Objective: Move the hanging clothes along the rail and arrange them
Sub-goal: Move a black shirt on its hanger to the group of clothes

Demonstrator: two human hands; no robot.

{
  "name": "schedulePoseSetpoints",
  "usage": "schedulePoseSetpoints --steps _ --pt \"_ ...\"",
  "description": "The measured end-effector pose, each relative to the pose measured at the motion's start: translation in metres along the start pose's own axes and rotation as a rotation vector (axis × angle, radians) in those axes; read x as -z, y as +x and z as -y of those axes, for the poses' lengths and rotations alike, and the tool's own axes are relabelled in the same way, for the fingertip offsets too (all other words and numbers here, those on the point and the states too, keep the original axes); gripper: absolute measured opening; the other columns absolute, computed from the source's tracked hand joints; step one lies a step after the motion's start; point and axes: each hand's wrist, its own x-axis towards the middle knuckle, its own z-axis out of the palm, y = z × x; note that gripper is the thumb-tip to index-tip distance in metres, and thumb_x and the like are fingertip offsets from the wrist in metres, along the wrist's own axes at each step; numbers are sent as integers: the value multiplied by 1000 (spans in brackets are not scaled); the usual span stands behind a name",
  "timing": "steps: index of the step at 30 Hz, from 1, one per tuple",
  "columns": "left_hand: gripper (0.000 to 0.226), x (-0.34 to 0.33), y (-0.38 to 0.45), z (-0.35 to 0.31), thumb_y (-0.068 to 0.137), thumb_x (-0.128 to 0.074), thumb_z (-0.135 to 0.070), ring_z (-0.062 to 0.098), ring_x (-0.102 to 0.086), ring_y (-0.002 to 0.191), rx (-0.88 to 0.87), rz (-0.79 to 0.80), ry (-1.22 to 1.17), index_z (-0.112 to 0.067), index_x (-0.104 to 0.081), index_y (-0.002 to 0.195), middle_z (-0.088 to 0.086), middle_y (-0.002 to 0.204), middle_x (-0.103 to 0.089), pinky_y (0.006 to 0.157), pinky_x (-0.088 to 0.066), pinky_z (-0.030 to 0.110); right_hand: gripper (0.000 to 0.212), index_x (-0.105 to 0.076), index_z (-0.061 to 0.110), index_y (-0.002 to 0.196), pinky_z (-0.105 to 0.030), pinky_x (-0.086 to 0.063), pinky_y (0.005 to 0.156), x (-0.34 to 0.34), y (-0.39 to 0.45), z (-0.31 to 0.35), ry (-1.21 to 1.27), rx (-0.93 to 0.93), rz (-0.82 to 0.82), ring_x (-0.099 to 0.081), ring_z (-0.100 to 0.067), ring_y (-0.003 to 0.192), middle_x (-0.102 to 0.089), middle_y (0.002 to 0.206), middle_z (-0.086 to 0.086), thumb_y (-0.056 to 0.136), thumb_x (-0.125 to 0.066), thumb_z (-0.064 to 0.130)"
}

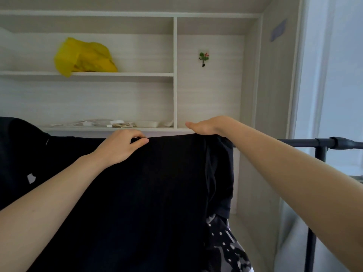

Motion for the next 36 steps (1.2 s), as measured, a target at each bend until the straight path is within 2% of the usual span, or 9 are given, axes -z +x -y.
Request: schedulePoseSetpoints --steps 3,5,7,10,13,19,26,30,36 --pt "25 -3 1 2 92 -53 -45 6 -60 99 2 -17 -52 -30 -69 104 -16 101 -66 91 -47 32 49 -60 6 118 -35 -48 80 3 6 -2 50 -67 115 -59 -30 109 -60 126 -11 94 -45 46" --pt "25 -4 0 2 92 -53 -44 5 -60 99 -5 -29 -66 -29 -69 105 -16 101 -67 91 -47 31 32 -65 7 94 -32 -47 63 2 9 -3 69 -54 162 -63 -27 85 -66 98 -11 92 -51 36" --pt "24 -5 0 3 93 -53 -42 4 -59 99 -3 -37 -78 -28 -69 105 -15 102 -67 91 -44 28 28 -65 6 96 -33 -50 66 1 12 -5 114 -42 123 -63 -26 82 -66 98 -12 93 -49 30" --pt "22 -6 2 4 93 -54 -39 5 -59 99 5 -62 -87 -27 -69 104 -14 102 -67 88 -43 27 24 -60 4 108 -34 -48 82 2 20 -10 269 2 -98 -58 -24 84 -62 107 -12 95 -49 21" --pt "21 -8 3 3 93 -56 -34 5 -58 101 4 -91 -101 -25 -69 106 -13 104 -66 89 -41 25 25 -55 1 116 -32 -40 77 4 22 -15 412 40 -276 -52 -24 91 -58 116 -17 97 -49 16" --pt "42 -6 11 2 91 -61 -22 13 -59 109 72 -216 -204 -17 -51 131 -1 126 -58 98 -47 33 21 -58 3 103 -27 -40 62 5 12 -16 663 132 -369 -50 -18 75 -54 93 -9 95 -51 22" --pt "54 31 19 8 92 -57 -15 30 -50 120 134 -601 -131 -7 -38 142 17 139 -39 105 -42 43 25 -64 1 106 -40 -54 89 13 -17 -24 971 216 -440 -67 -27 92 -69 102 -12 92 -57 20" --pt "48 58 24 -2 94 -53 -21 43 -38 122 73 -771 93 -6 -43 139 21 133 -44 108 -27 43 27 -65 2 108 -42 -54 91 20 -38 -29 1070 256 -458 -68 -28 93 -70 103 -13 88 -58 19" --pt "37 89 24 -15 97 -43 -32 38 -47 112 -49 -903 194 -10 -56 125 16 119 -60 100 -33 42 20 -70 3 98 -33 -58 72 23 -72 -47 1188 293 -533 -71 -23 81 -73 89 -9 85 -61 17"
